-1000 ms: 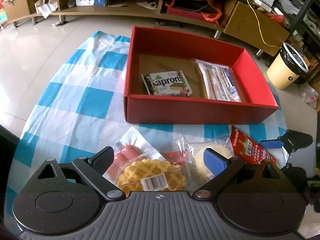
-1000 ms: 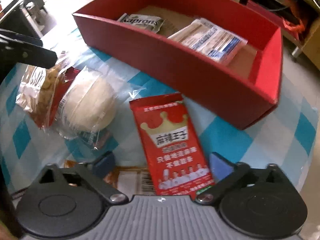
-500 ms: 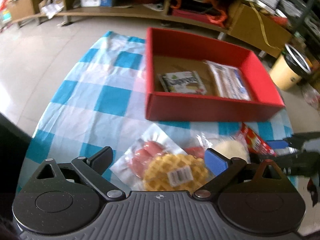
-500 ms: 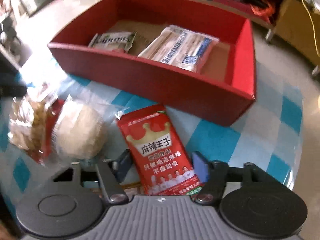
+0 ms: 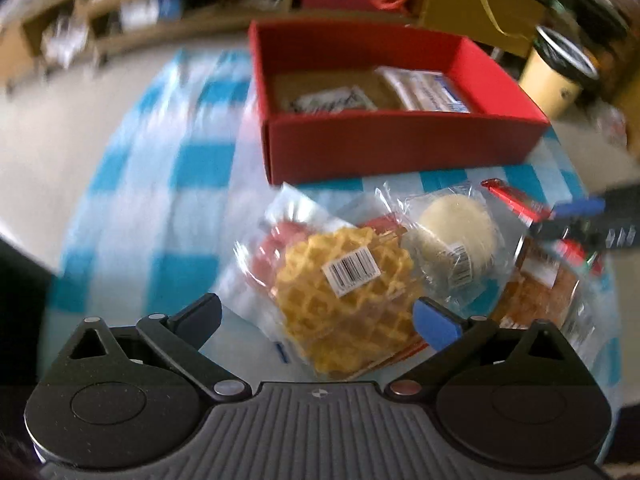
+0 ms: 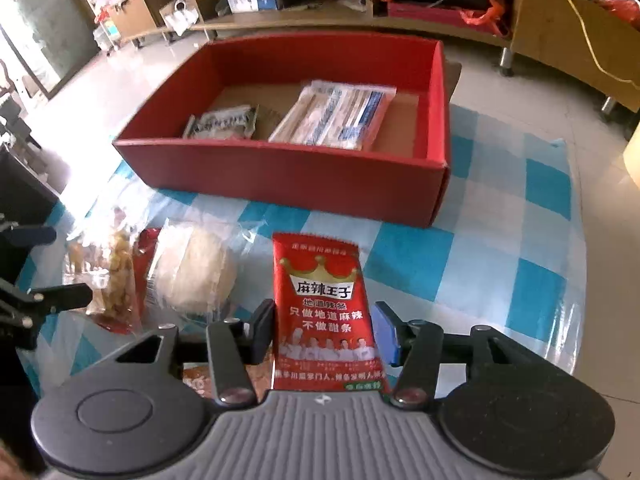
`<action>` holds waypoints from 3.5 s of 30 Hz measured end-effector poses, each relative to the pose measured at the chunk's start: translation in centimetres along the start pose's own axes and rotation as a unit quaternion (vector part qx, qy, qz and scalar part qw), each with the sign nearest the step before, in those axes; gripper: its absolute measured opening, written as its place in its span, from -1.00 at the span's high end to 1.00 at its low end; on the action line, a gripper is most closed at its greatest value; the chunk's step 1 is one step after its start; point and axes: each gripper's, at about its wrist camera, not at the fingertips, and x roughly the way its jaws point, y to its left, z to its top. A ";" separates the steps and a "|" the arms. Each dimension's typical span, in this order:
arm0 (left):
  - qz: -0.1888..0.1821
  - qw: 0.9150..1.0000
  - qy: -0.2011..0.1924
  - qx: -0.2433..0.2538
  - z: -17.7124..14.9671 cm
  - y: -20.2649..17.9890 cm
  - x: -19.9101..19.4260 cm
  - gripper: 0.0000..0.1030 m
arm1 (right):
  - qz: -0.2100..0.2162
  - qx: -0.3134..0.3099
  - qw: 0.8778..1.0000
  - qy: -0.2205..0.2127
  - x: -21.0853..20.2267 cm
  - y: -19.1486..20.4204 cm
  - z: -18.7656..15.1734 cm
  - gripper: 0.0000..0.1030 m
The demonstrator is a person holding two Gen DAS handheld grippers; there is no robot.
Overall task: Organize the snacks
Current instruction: 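Grasp the waffle pack with the left tool while the right tool holds the red packet, then lift the waffle pack with the left tool while the right tool holds the red packet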
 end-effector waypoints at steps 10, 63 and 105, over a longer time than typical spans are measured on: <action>0.022 0.999 0.013 -0.047 1.6 -2.5 2.3 -1.00 | 0.000 -0.011 1.000 0.006 1.6 -0.1 1.3 0.13; 0.079 0.991 -0.003 -0.110 4.9 1.4 1.5 -1.00 | 0.025 0.025 0.999 0.030 2.3 -0.8 1.1 -0.20; 0.009 0.995 -0.034 -0.094 5.3 -0.2 -2.0 -0.60 | 0.079 0.077 0.993 -0.050 -3.5 -2.9 1.6 0.09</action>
